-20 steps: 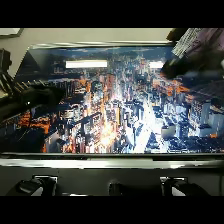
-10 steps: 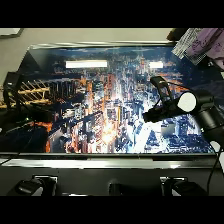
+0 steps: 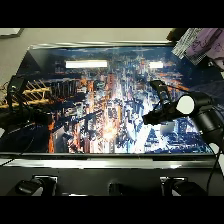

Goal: Fold the clothes and pants, and hang the long-sleeved shirts on hangers.

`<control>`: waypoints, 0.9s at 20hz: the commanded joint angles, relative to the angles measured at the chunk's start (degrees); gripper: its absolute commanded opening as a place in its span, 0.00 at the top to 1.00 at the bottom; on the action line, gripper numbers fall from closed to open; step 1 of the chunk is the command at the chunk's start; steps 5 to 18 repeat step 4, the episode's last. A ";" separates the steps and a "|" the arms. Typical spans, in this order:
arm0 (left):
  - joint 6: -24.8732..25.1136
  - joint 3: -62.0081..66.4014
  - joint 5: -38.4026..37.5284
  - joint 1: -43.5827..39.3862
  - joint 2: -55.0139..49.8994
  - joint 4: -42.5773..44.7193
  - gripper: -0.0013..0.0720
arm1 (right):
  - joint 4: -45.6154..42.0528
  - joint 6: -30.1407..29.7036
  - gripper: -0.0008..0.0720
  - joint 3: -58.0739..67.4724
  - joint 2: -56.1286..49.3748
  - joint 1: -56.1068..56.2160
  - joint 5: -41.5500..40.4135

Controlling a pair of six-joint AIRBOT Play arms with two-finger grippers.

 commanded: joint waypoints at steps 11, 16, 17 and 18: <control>0.02 -0.04 0.00 0.04 0.02 0.11 0.95 | -0.02 0.07 0.96 -0.04 0.04 0.04 0.02; 0.02 -0.04 0.00 0.04 0.02 0.11 0.95 | -0.02 0.07 0.96 -0.04 0.04 0.04 0.02; 0.02 -0.04 0.00 0.04 0.02 0.11 0.95 | -0.02 0.07 0.96 -0.04 0.04 0.04 0.02; 0.02 -0.04 0.00 0.04 0.02 0.11 0.95 | -0.02 0.07 0.96 -0.04 0.04 0.04 0.02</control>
